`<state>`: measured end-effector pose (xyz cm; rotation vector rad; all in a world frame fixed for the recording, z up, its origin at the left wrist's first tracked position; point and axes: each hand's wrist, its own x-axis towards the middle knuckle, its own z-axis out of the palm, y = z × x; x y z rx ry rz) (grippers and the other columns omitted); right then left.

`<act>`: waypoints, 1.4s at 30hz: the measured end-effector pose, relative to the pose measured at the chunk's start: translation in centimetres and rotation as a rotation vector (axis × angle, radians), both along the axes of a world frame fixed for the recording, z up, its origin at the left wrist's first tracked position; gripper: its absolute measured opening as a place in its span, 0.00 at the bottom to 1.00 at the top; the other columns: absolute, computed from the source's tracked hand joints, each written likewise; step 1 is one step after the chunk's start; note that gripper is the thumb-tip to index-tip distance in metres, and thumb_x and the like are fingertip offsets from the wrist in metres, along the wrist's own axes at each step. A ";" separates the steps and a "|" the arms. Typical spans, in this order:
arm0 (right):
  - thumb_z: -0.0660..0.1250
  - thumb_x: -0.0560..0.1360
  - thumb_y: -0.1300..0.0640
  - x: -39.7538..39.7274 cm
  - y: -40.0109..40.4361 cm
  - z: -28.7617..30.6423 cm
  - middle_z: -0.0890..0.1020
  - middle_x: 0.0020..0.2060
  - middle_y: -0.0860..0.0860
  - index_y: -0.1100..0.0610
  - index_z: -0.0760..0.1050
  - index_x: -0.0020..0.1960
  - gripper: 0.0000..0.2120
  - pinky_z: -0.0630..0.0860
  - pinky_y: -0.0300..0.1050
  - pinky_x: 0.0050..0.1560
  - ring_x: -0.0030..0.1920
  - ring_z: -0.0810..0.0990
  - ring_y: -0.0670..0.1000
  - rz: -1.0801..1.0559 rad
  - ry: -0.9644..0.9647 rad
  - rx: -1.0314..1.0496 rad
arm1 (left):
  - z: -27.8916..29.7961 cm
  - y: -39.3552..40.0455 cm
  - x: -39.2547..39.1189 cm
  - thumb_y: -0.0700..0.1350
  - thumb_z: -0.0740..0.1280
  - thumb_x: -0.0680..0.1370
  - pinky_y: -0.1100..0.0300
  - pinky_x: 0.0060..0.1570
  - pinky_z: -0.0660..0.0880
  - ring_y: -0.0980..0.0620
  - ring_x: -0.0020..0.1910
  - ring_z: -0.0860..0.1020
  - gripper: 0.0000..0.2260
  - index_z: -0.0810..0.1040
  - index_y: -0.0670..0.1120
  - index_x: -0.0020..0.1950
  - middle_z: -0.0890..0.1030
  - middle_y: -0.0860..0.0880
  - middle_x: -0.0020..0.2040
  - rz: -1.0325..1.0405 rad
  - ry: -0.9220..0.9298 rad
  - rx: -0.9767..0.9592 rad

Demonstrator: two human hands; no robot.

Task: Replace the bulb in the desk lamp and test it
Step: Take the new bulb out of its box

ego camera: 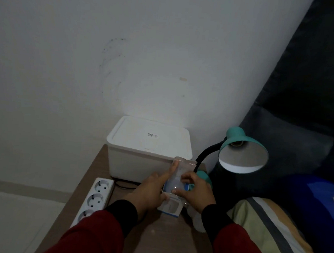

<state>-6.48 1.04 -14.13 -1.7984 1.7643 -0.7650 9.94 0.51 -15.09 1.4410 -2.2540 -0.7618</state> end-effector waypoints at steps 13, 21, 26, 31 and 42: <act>0.79 0.62 0.56 0.3 1.4 0.9 0.79 0.51 0.50 0.48 0.70 0.57 0.28 0.79 0.42 0.49 0.53 0.78 0.48 -0.093 -0.214 -0.089 | 0.0 0.6 -0.4 0.48 0.68 0.75 0.56 0.58 0.71 0.46 0.53 0.75 0.46 0.28 0.73 0.61 0.72 0.44 0.53 0.034 0.051 -0.019; 0.76 0.66 0.59 -0.3 3.6 1.6 0.75 0.57 0.52 0.48 0.69 0.63 0.29 0.80 0.36 0.47 0.53 0.80 0.48 -0.059 -0.427 -0.151 | -0.4 0.5 -0.5 0.47 0.69 0.75 0.58 0.56 0.71 0.51 0.48 0.74 0.49 0.26 0.76 0.60 0.72 0.45 0.54 0.050 0.066 -0.015; 0.70 0.73 0.59 -1.0 5.2 1.8 0.68 0.58 0.47 0.39 0.61 0.69 0.32 0.72 0.19 0.43 0.51 0.72 0.36 -0.010 -0.292 -0.199 | -0.4 0.7 -0.6 0.46 0.70 0.74 0.59 0.55 0.72 0.50 0.48 0.74 0.49 0.28 0.75 0.62 0.73 0.46 0.52 0.077 0.069 -0.013; 0.62 0.78 0.59 -1.5 6.9 2.5 0.68 0.57 0.49 0.36 0.62 0.63 0.22 0.68 0.20 0.47 0.58 0.71 0.46 -0.037 -0.280 -0.220 | -0.4 1.6 -0.6 0.43 0.71 0.74 0.55 0.59 0.75 0.48 0.54 0.76 0.49 0.33 0.74 0.67 0.75 0.44 0.58 0.119 0.139 -0.020; 0.59 0.80 0.59 -2.2 8.9 4.3 0.72 0.64 0.53 0.38 0.70 0.55 0.15 0.80 0.37 0.49 0.59 0.75 0.51 -0.133 -0.585 -0.292 | 1.0 5.0 -1.5 0.41 0.67 0.76 0.56 0.66 0.70 0.49 0.68 0.67 0.31 0.59 0.59 0.74 0.64 0.46 0.71 0.211 0.023 -0.372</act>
